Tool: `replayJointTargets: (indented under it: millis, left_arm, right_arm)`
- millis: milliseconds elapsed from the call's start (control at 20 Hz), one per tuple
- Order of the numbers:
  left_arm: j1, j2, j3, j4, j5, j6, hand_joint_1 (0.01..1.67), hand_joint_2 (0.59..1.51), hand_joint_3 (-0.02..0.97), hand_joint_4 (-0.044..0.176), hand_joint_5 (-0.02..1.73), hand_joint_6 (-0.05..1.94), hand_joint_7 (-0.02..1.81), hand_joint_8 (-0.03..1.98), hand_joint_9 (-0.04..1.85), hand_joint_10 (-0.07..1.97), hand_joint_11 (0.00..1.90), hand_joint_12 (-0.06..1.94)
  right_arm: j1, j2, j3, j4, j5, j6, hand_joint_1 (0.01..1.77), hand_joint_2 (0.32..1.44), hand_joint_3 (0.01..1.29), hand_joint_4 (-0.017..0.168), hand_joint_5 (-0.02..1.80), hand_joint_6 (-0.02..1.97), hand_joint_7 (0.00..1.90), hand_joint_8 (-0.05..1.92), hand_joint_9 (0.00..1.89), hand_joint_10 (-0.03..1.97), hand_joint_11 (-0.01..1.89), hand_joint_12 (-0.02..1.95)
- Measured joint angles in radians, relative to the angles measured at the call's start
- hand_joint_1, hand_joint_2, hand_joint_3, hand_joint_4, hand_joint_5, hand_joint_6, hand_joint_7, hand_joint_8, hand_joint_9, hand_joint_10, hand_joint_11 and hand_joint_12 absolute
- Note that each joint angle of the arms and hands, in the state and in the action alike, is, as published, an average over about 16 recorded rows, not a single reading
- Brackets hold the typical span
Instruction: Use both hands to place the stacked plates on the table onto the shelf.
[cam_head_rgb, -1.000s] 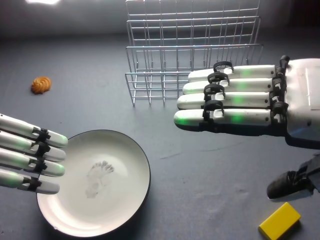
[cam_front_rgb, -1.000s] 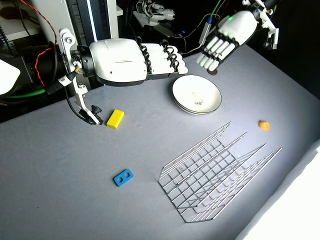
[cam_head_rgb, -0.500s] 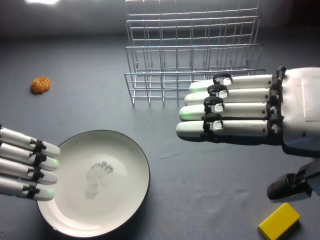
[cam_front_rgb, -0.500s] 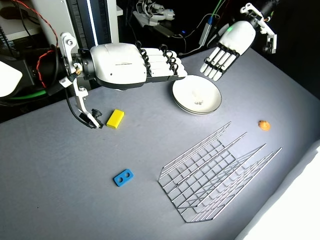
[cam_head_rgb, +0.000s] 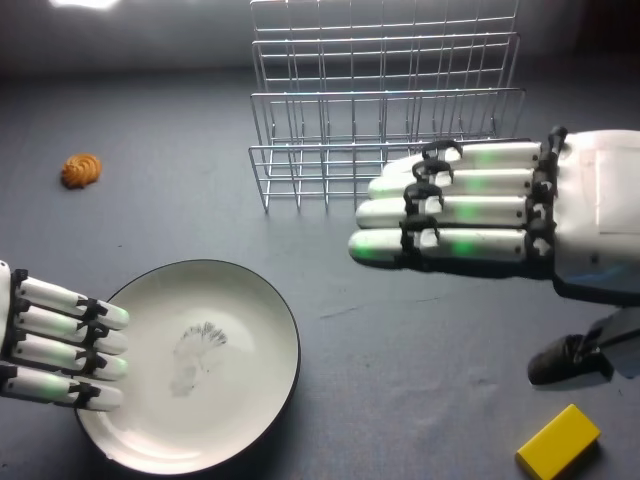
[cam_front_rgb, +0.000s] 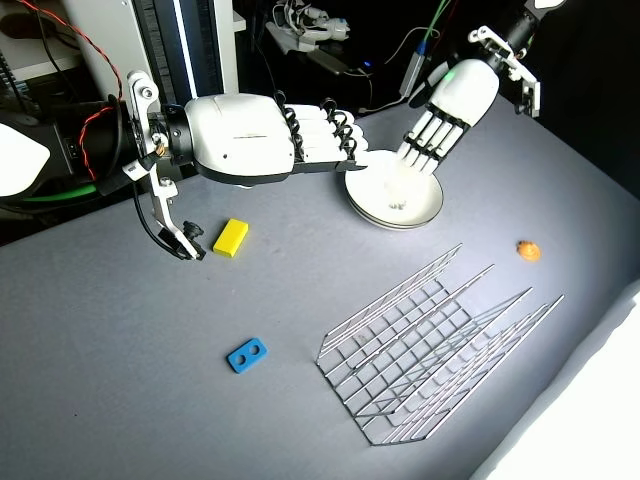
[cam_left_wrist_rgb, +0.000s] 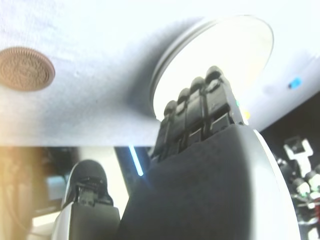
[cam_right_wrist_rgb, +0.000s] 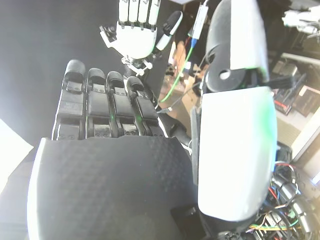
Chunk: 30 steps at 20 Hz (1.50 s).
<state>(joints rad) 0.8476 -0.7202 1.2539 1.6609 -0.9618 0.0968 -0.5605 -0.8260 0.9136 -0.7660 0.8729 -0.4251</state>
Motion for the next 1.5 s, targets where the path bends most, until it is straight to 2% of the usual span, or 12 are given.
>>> replayJointTargets:
  millis: [350,650,850,1200,1500]
  left_arm:
    - [0.044,-0.031,0.019,-0.036,0.051,0.002,0.02,1.187,-0.008,-0.003,0.02,0.0,0.02,0.0,0.02,0.0,0.02,-0.02]
    - [0.078,-0.05,0.039,-0.055,0.063,0.003,0.02,1.189,-0.008,-0.004,0.01,0.0,0.01,0.0,0.02,0.0,0.02,-0.02]
    - [0.097,-0.058,0.036,-0.067,0.066,0.003,0.01,1.189,-0.009,-0.006,0.01,-0.01,0.01,0.0,0.02,0.0,0.02,-0.01]
    - [0.118,-0.064,-0.007,-0.114,0.096,0.001,0.01,1.191,-0.009,-0.008,0.0,-0.02,0.0,0.0,0.02,0.0,0.02,0.0]
    - [0.12,-0.078,-0.07,-0.203,0.155,0.0,0.01,1.192,-0.009,-0.007,0.01,-0.02,0.0,-0.01,0.02,0.0,0.01,0.01]
  right_arm:
    - [0.0,-0.009,0.0,0.014,-0.027,-0.025,1.16,0.83,0.02,0.002,0.01,0.02,0.01,0.02,0.02,0.01,0.02,0.19]
    - [0.001,-0.017,0.001,0.016,-0.05,-0.042,1.17,0.84,0.02,0.002,0.01,0.02,0.01,0.02,0.02,0.01,0.02,0.21]
    - [0.001,-0.027,0.003,0.018,-0.067,-0.056,1.18,0.84,0.02,0.003,0.01,0.02,0.01,0.02,0.02,0.0,0.02,0.24]
    - [0.004,-0.061,0.01,0.021,-0.102,-0.092,1.18,0.85,0.02,0.003,0.02,0.02,0.01,0.02,0.02,0.01,0.02,0.29]
    - [0.019,-0.117,0.016,0.027,-0.136,-0.162,1.17,0.85,0.02,0.004,0.02,0.02,0.01,0.02,0.02,0.01,0.02,0.31]
